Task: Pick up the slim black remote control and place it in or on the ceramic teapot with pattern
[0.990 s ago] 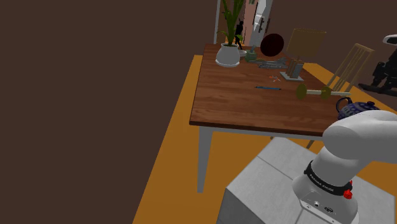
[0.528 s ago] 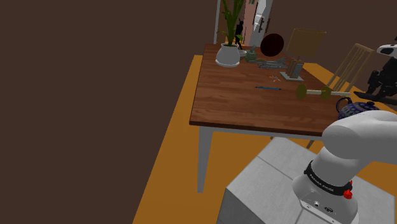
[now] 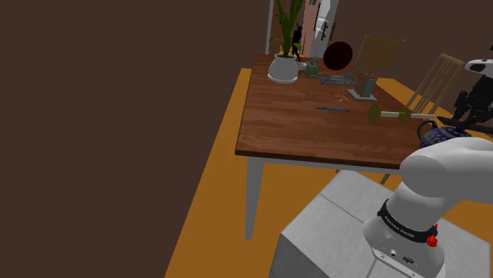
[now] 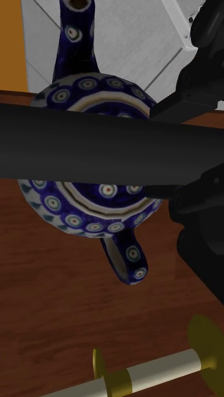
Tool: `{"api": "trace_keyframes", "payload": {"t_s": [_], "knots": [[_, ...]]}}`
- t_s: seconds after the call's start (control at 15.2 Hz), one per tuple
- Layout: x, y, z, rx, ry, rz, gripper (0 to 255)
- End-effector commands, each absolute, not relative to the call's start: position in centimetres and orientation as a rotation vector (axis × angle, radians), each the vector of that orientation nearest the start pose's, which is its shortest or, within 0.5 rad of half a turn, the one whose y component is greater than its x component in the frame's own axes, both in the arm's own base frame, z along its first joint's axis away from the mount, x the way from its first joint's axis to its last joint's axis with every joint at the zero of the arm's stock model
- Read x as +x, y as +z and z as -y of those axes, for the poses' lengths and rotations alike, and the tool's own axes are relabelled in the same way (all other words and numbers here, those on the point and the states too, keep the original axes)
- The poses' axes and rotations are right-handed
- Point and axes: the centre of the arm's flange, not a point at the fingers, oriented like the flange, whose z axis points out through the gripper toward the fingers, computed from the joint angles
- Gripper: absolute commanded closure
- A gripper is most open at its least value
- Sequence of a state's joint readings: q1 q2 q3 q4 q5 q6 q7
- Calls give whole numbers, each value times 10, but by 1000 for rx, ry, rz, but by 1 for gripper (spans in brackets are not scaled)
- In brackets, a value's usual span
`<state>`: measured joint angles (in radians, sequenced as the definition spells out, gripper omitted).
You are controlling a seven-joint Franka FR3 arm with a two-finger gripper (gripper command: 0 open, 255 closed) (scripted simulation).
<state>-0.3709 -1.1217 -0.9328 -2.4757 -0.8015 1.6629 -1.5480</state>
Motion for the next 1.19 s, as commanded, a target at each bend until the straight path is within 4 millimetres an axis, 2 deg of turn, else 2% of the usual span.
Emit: {"api": "trace_keyframes", "payload": {"t_s": [0.0, 0.07, 0.4, 0.66, 1.12], "knots": [[-13, 468, 377, -3043, -57, 1038, 255], [-13, 468, 377, -3043, -57, 1038, 0], [-13, 468, 377, -3043, -57, 1038, 0], [-15, 518, 374, -3043, -57, 1038, 0], [-15, 518, 374, -3043, -57, 1038, 0]]}}
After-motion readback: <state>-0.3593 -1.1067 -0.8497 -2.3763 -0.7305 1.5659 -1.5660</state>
